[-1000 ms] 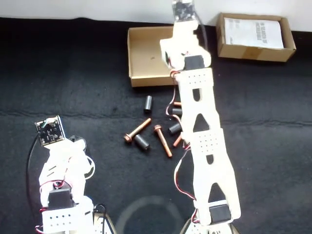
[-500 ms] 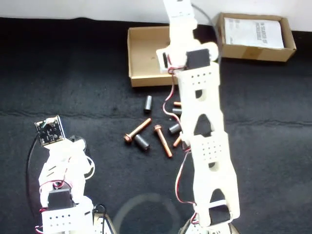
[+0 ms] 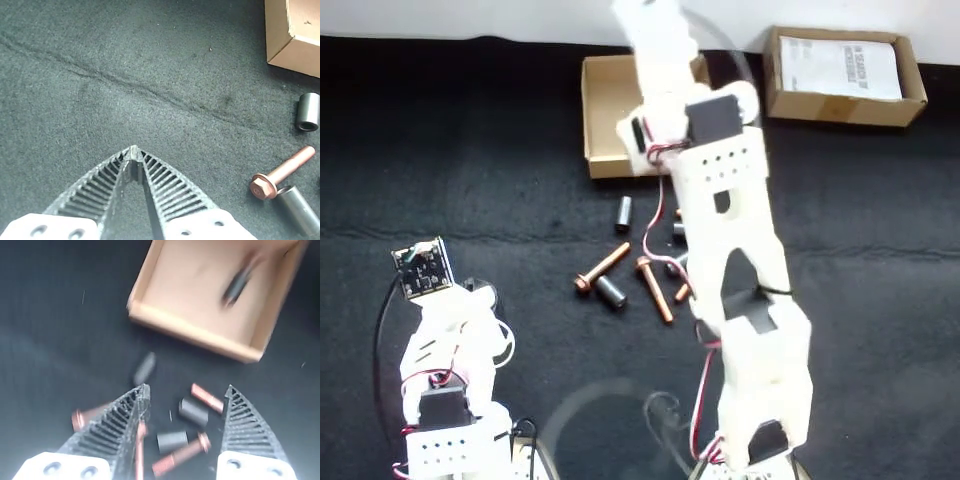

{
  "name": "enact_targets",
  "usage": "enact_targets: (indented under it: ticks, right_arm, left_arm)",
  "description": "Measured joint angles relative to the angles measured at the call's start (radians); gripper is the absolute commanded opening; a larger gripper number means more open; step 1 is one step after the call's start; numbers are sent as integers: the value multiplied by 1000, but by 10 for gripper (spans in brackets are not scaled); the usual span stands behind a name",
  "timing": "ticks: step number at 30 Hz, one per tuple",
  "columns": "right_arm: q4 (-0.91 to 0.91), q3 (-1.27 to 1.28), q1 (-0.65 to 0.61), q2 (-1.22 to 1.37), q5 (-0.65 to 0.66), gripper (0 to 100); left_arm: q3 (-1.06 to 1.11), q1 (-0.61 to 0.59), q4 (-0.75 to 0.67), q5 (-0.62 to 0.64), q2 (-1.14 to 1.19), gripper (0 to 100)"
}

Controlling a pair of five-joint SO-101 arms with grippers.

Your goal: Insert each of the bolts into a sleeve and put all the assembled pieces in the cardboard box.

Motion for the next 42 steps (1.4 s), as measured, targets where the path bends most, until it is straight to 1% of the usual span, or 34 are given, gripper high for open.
enact_targets:
  ticks: [4, 8, 13, 16, 20, 25, 42]
  right_arm:
    - [0, 347, -21, -124, 201, 221]
    - [0, 583, -17, -189, 399, 221]
    - [0, 713, 25, -198, 620, 221]
    - [-18, 750, 60, -199, 712, 221]
    - [-75, 753, 107, -183, 784, 221]
    - [-133, 756, 130, -104, 833, 221]
    - [-358, 756, 130, 84, 838, 221]
  left_arm:
    - [0, -2, 0, 0, 0, 10]
    - [0, -6, 0, 0, 0, 10]
    - [0, -6, 0, 0, 0, 10]
    - [0, -6, 0, 0, 0, 10]
    - [0, -6, 0, 0, 0, 10]
    - [0, -6, 0, 0, 0, 10]
    - [0, -6, 3, 0, 0, 10]
